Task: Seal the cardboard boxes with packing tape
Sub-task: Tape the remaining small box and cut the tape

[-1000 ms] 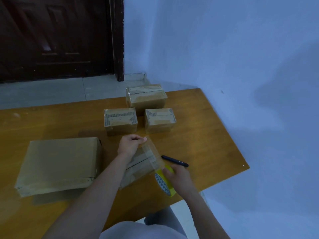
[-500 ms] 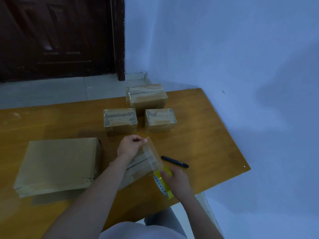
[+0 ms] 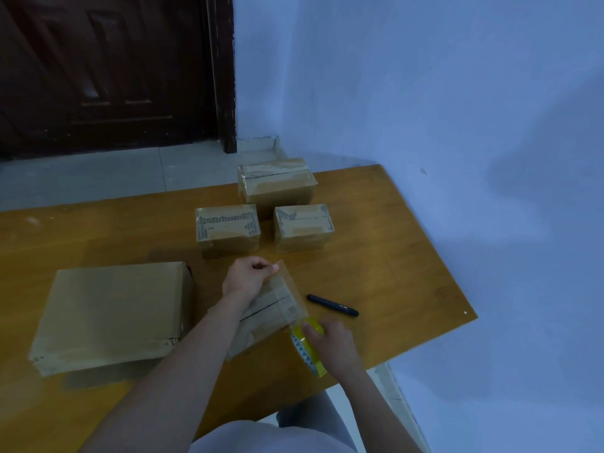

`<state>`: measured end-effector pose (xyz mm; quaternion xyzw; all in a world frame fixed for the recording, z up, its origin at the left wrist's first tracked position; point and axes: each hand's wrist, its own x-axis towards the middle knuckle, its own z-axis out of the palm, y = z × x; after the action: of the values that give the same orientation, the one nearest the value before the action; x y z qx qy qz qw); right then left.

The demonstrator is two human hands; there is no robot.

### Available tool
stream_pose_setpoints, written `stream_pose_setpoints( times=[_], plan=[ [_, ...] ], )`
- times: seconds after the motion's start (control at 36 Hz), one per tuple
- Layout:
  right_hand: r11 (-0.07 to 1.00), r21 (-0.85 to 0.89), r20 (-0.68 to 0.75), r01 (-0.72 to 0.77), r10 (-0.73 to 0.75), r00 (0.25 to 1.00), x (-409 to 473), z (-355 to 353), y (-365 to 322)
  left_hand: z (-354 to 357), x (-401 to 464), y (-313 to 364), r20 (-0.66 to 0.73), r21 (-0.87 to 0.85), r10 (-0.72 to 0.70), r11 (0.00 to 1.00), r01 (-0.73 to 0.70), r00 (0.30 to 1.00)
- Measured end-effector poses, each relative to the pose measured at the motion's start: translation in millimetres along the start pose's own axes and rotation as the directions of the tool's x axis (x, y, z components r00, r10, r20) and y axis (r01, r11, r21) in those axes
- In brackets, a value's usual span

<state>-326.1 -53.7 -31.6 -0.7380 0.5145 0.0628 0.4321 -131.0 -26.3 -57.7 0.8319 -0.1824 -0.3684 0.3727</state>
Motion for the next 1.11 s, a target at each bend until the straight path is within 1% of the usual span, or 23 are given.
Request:
stream_pose_setpoints(
  times=[0.08,0.19,0.36,0.47,0.56,0.64,0.75,0.81,0.89,0.94,1.0,1.06,1.11],
  plan=[
    [1.0,0.027,0.007,-0.006,0.006,1.0,0.0,0.4,0.3,-0.4,-0.9,0.9,0.012,-0.001,-0.01,1.0,0.01,1.0],
    [1.0,0.006,-0.001,-0.012,0.012,1.0,3.2,0.6,0.3,0.1,0.8,2.4,0.027,-0.004,-0.048,0.999,0.048,0.998],
    [1.0,0.012,0.003,-0.016,0.016,1.0,11.3,4.9,4.7,1.9,6.1,3.7,0.067,-0.084,-0.169,0.981,0.174,0.983],
    [1.0,0.013,0.012,-0.01,0.01,1.0,16.4,5.9,5.7,2.3,9.9,14.3,0.076,0.047,-0.323,0.946,0.32,0.943],
    [1.0,0.006,0.019,0.002,-0.002,1.0,18.6,4.1,4.6,2.0,12.4,16.7,0.098,0.027,-0.384,0.923,0.383,0.918],
    [1.0,-0.017,0.035,-0.004,0.004,0.999,21.9,4.8,5.7,2.4,12.9,10.7,0.124,0.002,-0.395,0.917,0.398,0.91],
    [1.0,-0.02,0.019,0.013,-0.013,1.0,23.5,8.6,7.8,4.3,11.8,6.3,0.115,0.04,-0.341,0.94,0.339,0.933],
    [0.999,-0.016,0.02,0.03,-0.03,0.999,21.6,8.4,8.3,5.2,12.3,5.5,0.102,0.118,-0.311,0.947,0.299,0.945],
    [0.998,-0.024,0.014,0.066,-0.065,0.998,18.4,7.7,9.3,7.5,10.3,5.7,0.02,0.262,-0.216,0.943,0.203,0.976],
    [0.997,-0.015,0.019,0.078,-0.077,0.997,15.3,9.7,10.4,9.8,5.8,7.9,-0.049,0.329,-0.104,0.938,0.114,0.993],
    [0.996,0.03,0.027,0.081,-0.082,0.996,12.7,14.0,11.7,12.2,3.9,10.8,-0.135,0.343,0.043,0.939,0.006,0.99],
    [0.991,0.102,0.028,0.085,-0.089,0.996,10.5,18.9,12.2,13.0,6.8,14.2,-0.197,0.317,0.227,0.935,-0.157,0.954],
    [0.979,0.186,0.023,0.086,-0.092,0.996,8.1,22.0,9.9,12.4,11.6,19.8,-0.192,0.27,0.381,0.906,-0.325,0.904]
  ],
)
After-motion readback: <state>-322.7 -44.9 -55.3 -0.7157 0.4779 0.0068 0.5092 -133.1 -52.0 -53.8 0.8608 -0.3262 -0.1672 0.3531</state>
